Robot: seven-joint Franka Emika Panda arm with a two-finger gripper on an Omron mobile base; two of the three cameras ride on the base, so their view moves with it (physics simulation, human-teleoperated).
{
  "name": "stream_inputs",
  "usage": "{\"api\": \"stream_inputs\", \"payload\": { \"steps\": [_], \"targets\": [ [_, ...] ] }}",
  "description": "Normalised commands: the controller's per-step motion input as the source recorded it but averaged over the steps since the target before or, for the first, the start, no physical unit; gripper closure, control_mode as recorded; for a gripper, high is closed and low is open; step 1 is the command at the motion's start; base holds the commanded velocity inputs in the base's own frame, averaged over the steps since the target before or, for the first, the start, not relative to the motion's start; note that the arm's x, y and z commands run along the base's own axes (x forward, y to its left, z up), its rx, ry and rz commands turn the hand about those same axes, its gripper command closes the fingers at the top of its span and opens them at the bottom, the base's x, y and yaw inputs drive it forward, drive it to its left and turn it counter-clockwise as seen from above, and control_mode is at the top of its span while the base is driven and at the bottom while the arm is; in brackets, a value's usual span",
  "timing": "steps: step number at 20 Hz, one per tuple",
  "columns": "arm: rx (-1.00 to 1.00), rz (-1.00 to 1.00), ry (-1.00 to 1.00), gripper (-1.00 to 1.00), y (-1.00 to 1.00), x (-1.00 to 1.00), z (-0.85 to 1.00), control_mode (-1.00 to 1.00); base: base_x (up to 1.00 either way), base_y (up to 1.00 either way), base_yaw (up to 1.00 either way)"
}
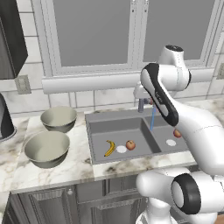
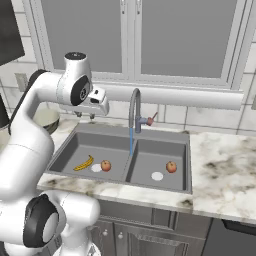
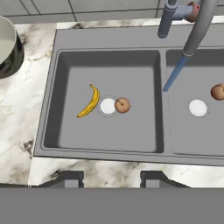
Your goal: Pick the peachs from the sink and place them in one bowl. Place the banana in the other bowl. Then turn off the sink faucet.
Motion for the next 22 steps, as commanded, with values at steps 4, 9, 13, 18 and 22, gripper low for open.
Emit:
{"api": "stream_inputs", "payload": {
  "steps": [4,9,13,18,22],
  "targets": [
    [0.00,0.00,0.00,-1.00,0.00,0.00,-0.16,-1.00,0.00,0.00,0.00],
    [0.00,0.00,0.00,-1.00,-0.02,0.00,-0.32,-1.00,0.00,0.00,0.00],
    [0.00,0.00,0.00,-1.00,-0.16,0.00,-0.27,-1.00,0.00,0.00,0.00],
    [0.00,0.00,0.00,-1.00,-0.15,0.00,-0.26,-1.00,0.00,0.00,0.00],
    [0.00,0.00,0.00,-1.00,-0.11,0.00,-0.37,-1.00,0.00,0.00,0.00]
  ]
}}
